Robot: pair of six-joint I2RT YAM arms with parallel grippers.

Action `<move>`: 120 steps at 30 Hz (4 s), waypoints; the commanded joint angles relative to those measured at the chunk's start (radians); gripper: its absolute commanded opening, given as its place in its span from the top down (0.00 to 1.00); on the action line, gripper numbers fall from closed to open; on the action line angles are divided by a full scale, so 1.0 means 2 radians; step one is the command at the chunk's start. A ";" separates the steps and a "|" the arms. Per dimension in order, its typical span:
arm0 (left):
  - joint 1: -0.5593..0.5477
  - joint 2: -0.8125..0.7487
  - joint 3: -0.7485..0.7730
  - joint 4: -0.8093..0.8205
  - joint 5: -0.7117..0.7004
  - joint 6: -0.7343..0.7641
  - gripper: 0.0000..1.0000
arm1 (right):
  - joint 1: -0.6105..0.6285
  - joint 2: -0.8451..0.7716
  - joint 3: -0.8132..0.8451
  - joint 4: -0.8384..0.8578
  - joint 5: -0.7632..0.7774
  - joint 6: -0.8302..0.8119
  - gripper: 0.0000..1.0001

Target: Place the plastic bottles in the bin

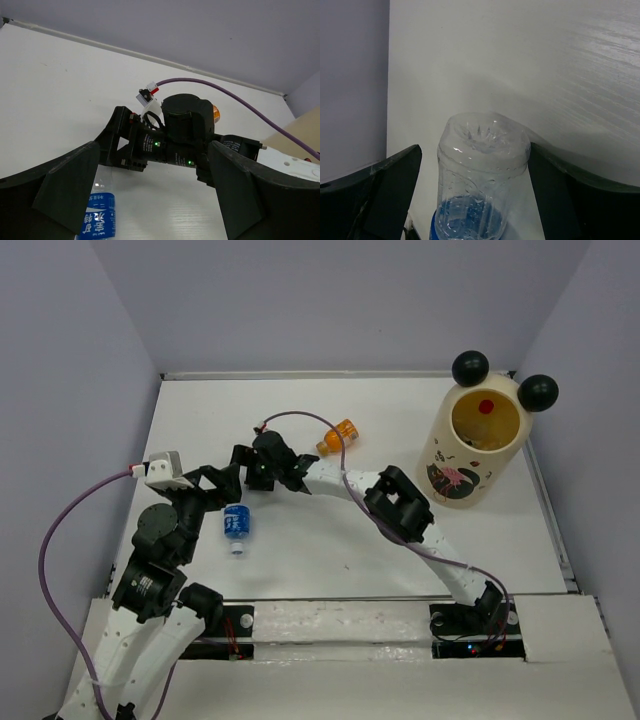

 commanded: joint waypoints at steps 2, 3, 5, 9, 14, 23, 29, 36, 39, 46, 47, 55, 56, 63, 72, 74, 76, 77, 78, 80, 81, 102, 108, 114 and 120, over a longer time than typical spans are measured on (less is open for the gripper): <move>-0.005 -0.010 0.018 0.016 -0.001 0.005 0.01 | 0.006 0.030 0.021 -0.033 -0.020 0.005 0.14; -0.005 -0.011 0.018 0.015 -0.002 0.005 0.01 | 0.006 0.031 0.020 -0.033 -0.020 0.005 0.18; -0.006 -0.011 0.017 0.016 -0.002 0.005 0.01 | 0.006 0.028 0.016 -0.032 -0.016 0.006 0.31; -0.007 -0.010 0.017 0.016 -0.002 0.006 0.01 | 0.006 -0.018 -0.024 -0.001 0.009 0.002 0.48; -0.006 -0.012 0.018 0.015 -0.003 0.005 0.01 | 0.006 -0.121 -0.097 0.008 0.084 -0.052 0.53; -0.007 -0.021 0.015 0.015 0.007 0.006 0.01 | 0.001 -0.492 -0.340 0.093 0.349 -0.257 0.54; -0.007 -0.022 0.015 0.019 0.017 0.007 0.01 | -0.016 -0.683 -0.425 0.297 0.512 -0.609 0.59; -0.005 -0.016 0.016 0.020 0.017 0.007 0.01 | -0.101 -0.744 -0.509 0.624 0.476 -0.904 0.64; -0.006 -0.011 0.015 0.021 0.018 0.007 0.01 | -0.116 -0.734 -0.521 0.698 0.452 -0.964 0.64; -0.007 -0.007 0.015 0.023 0.022 0.007 0.01 | -0.182 -0.710 -0.554 0.726 0.448 -0.940 0.67; -0.008 -0.008 0.016 0.022 0.021 0.007 0.01 | -0.190 -0.708 -0.558 0.714 0.451 -0.919 0.67; -0.011 -0.011 0.015 0.021 0.020 0.009 0.01 | -0.250 -0.691 -0.587 0.663 0.451 -0.824 0.67; -0.012 -0.012 0.015 0.021 0.020 0.010 0.01 | -0.250 -0.691 -0.591 0.660 0.455 -0.818 0.67; -0.013 -0.014 0.015 0.021 0.019 0.009 0.01 | -0.255 -0.692 -0.644 0.632 0.471 -0.743 0.67; -0.013 -0.017 0.015 0.021 0.017 0.010 0.01 | -0.255 -0.731 -0.648 0.540 0.502 -0.670 0.07; -0.014 -0.017 0.015 0.021 0.018 0.009 0.01 | -0.255 -0.747 -0.610 0.463 0.503 -0.639 0.07; -0.013 -0.018 0.015 0.021 0.019 0.009 0.01 | -0.255 -0.760 -0.571 0.345 0.501 -0.591 0.06; -0.013 -0.018 0.015 0.021 0.020 0.009 0.01 | -0.255 -0.764 -0.530 0.303 0.496 -0.571 0.06; -0.013 -0.018 0.014 0.021 0.020 0.008 0.01 | -0.255 -0.766 -0.508 0.255 0.471 -0.549 0.07; -0.013 -0.017 0.014 0.022 0.023 0.009 0.01 | -0.255 -0.757 -0.437 0.123 0.443 -0.491 0.07; -0.012 -0.017 0.014 0.022 0.025 0.008 0.01 | -0.255 -0.751 -0.412 0.079 0.417 -0.471 0.07; -0.002 -0.007 0.013 0.025 0.047 0.009 0.01 | -0.075 -0.371 -0.223 -0.075 0.441 -0.157 0.01; -0.023 -0.015 0.014 0.021 0.044 0.011 0.01 | -0.083 -0.293 -0.209 -0.051 0.510 -0.060 0.00; -0.044 -0.029 0.015 0.020 0.039 0.014 0.01 | -0.125 -0.263 -0.215 -0.051 0.459 0.018 0.00; -0.056 -0.037 0.015 0.021 0.038 0.017 0.01 | -0.141 -0.222 -0.196 -0.058 0.424 0.039 0.00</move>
